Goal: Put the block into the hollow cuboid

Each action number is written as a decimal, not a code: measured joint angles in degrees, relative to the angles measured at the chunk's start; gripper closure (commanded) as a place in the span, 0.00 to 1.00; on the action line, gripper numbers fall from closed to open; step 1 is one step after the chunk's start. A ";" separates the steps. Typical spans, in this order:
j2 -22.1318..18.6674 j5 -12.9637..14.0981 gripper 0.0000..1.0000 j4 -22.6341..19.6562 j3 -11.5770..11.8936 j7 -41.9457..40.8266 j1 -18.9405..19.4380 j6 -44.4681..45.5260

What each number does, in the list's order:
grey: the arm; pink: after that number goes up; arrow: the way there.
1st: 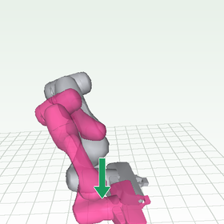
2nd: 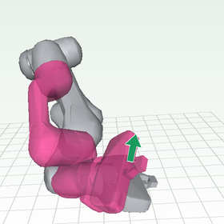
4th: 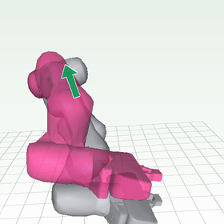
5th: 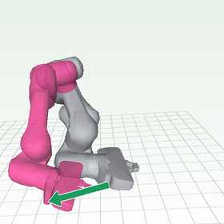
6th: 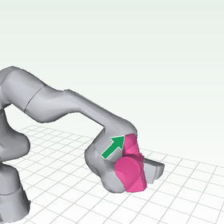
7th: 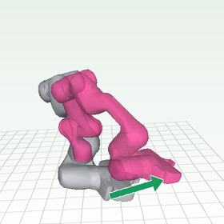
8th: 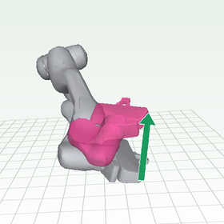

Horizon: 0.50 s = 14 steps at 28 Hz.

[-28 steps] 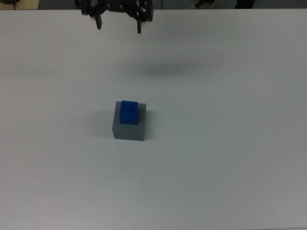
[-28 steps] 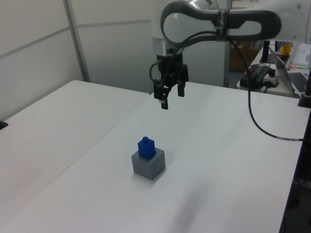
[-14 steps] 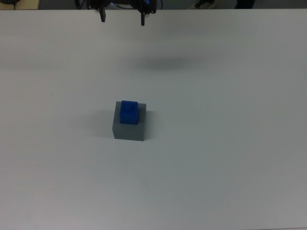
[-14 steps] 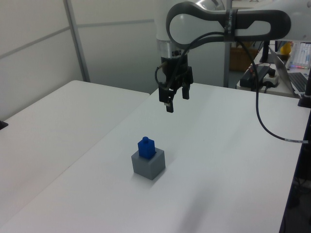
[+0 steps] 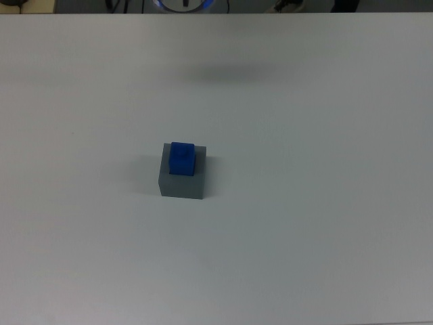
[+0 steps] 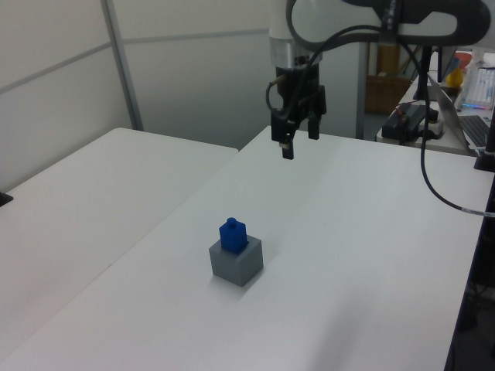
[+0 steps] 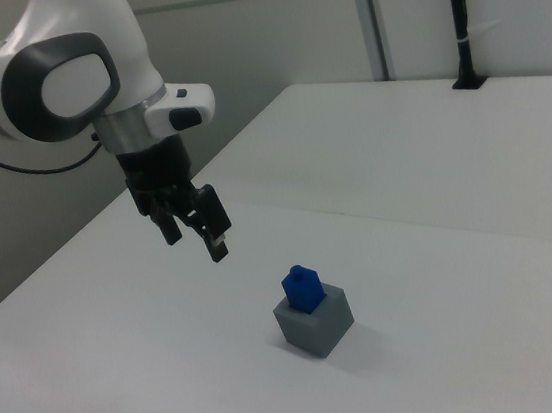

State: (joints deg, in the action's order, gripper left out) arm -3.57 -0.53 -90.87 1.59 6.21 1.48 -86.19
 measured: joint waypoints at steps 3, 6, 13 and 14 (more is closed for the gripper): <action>-0.57 0.00 0.00 -0.01 0.07 -0.89 0.00 0.39; -0.73 0.03 0.00 -0.01 0.09 -1.37 0.00 0.40; -0.72 0.20 0.00 -0.09 0.09 -2.93 0.00 0.40; -0.73 0.21 0.00 -0.08 0.09 -3.50 0.00 0.40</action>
State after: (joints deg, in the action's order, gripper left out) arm -4.30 -0.32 -90.95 1.68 2.71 1.49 -85.79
